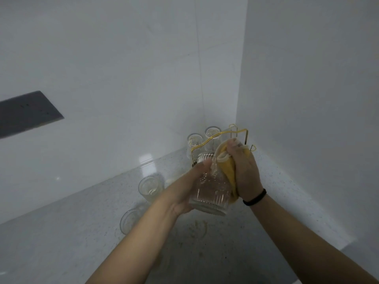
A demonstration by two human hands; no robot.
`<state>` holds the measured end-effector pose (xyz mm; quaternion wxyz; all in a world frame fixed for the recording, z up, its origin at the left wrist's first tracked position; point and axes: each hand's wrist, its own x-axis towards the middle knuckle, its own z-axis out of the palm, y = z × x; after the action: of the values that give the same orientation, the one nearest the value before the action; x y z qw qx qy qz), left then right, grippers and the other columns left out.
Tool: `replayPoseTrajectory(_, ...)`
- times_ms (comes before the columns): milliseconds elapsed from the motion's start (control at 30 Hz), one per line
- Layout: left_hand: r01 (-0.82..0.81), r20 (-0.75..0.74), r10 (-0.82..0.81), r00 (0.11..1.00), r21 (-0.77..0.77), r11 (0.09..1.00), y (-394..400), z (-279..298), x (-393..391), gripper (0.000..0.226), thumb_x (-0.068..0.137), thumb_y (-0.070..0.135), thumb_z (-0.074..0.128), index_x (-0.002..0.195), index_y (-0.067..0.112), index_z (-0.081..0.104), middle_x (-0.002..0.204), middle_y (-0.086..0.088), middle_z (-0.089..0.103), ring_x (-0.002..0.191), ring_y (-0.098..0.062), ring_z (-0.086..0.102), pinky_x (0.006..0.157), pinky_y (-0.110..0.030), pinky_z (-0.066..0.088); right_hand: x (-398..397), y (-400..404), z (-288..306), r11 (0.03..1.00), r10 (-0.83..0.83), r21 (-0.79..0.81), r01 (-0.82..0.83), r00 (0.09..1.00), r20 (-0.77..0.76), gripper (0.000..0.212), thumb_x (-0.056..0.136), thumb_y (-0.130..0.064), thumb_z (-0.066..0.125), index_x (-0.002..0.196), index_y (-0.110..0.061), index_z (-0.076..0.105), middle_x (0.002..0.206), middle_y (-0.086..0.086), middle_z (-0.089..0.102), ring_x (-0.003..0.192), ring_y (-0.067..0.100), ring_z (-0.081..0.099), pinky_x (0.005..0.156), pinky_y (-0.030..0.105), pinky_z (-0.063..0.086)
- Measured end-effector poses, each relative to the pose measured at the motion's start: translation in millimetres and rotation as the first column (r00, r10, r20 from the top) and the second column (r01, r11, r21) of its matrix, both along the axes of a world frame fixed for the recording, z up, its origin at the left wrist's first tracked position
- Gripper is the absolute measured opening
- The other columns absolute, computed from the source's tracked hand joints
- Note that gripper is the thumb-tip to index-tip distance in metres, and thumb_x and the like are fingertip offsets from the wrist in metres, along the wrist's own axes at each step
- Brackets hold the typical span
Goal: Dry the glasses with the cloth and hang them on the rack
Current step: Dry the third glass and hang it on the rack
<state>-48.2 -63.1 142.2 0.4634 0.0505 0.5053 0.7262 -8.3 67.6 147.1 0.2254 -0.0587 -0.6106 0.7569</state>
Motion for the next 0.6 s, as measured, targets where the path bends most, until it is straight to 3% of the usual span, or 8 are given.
replayPoseTrajectory(67, 0.010, 0.018, -0.010, 1.000, 0.001, 1.000, -1, 1, 4, 0.035, 0.068, 0.046, 0.073, 0.091, 0.020, 0.081, 0.105, -0.009, 0.075, 0.094, -0.025, 0.072, 0.085, -0.039, 0.057, -3, 4, 1, 0.999, -0.024, 0.049, 0.022, 0.999, 0.045, 0.039, 0.090, -0.034, 0.047, 0.058, -0.013, 0.058, 0.049, 0.001, 0.049, 0.044, 0.016, 0.046, 0.046, 0.022, 0.040)
replayPoseTrajectory(133, -0.066, -0.160, 0.050, 0.986, -0.097, 0.993, -1, -1, 9, 0.049, 0.061, 0.056, 0.078, 0.102, 0.028, 0.076, 0.111, -0.008, 0.073, 0.098, -0.025, 0.071, 0.088, -0.044, 0.057, -9, 6, 0, 0.970, -0.192, 0.169, 0.174, 0.977, 0.097, 0.045, 0.093, -0.032, 0.048, 0.054, -0.008, 0.050, 0.042, -0.004, 0.043, 0.039, 0.011, 0.040, 0.041, 0.020, 0.035)
replayPoseTrajectory(233, -0.378, -0.668, 0.167, 0.725, -0.182, 0.908, 4, -16, 25, 0.072, 0.057, 0.060, 0.078, 0.121, 0.040, 0.050, 0.118, 0.005, 0.064, 0.097, -0.011, 0.069, 0.080, -0.032, 0.059, -21, 11, 2, 0.858, -0.474, 0.312, 0.408, 0.863, 0.174, 0.055, 0.092, -0.037, 0.048, 0.042, -0.019, 0.035, 0.032, -0.009, 0.035, 0.030, 0.004, 0.035, 0.034, 0.012, 0.028)
replayPoseTrajectory(300, -0.459, -0.778, 0.202, 0.595, -0.122, 0.880, 10, -26, 31, 0.071, 0.062, 0.056, 0.077, 0.123, 0.038, 0.045, 0.115, 0.010, 0.063, 0.097, -0.008, 0.068, 0.077, -0.028, 0.058, -25, 12, 2, 0.838, -0.513, 0.334, 0.431, 0.831, 0.215, 0.056, 0.092, -0.042, 0.046, 0.042, -0.020, 0.034, 0.037, -0.009, 0.035, 0.031, 0.004, 0.035, 0.035, 0.012, 0.029)
replayPoseTrajectory(400, -0.394, -0.486, 0.329, 0.810, -0.035, 0.918, 13, -21, 19, 0.069, 0.064, 0.050, 0.074, 0.124, 0.022, 0.053, 0.114, -0.003, 0.068, 0.095, -0.017, 0.070, 0.075, -0.031, 0.059, -23, 7, -4, 0.832, -0.504, 0.330, 0.447, 0.857, 0.110, 0.056, 0.092, -0.042, 0.046, 0.042, -0.020, 0.036, 0.033, -0.010, 0.034, 0.032, 0.005, 0.035, 0.035, 0.015, 0.029)
replayPoseTrajectory(500, -0.251, 0.220, 0.207, 0.953, 0.198, 0.948, 11, -20, 11, 0.054, 0.081, 0.040, 0.067, 0.122, 0.006, 0.063, 0.116, -0.018, 0.067, 0.088, -0.030, 0.071, 0.066, -0.033, 0.060, -16, 8, -6, 0.885, -0.406, 0.215, 0.413, 0.911, -0.075, 0.058, 0.088, -0.041, 0.046, 0.051, 0.004, 0.048, 0.042, 0.007, 0.043, 0.037, 0.016, 0.043, 0.035, 0.029, 0.032)
replayPoseTrajectory(533, -0.220, 0.327, 0.135, 0.935, 0.237, 0.946, 11, -20, 13, 0.052, 0.082, 0.043, 0.064, 0.117, 0.005, 0.067, 0.113, -0.020, 0.067, 0.083, -0.030, 0.071, 0.063, -0.032, 0.060, -16, 10, -6, 0.897, -0.380, 0.202, 0.392, 0.920, -0.100, 0.062, 0.085, -0.044, 0.046, 0.054, 0.010, 0.048, 0.045, 0.011, 0.045, 0.040, 0.024, 0.044, 0.036, 0.032, 0.033)
replayPoseTrajectory(600, -0.175, 0.269, 0.117, 0.956, 0.205, 0.963, 15, -21, 15, 0.056, 0.081, 0.053, 0.060, 0.113, 0.008, 0.070, 0.108, -0.019, 0.069, 0.079, -0.027, 0.071, 0.062, -0.031, 0.060, -18, 16, -5, 0.886, -0.404, 0.217, 0.410, 0.912, -0.077, 0.058, 0.086, -0.044, 0.047, 0.050, 0.001, 0.047, 0.042, 0.008, 0.043, 0.038, 0.020, 0.042, 0.036, 0.030, 0.032)
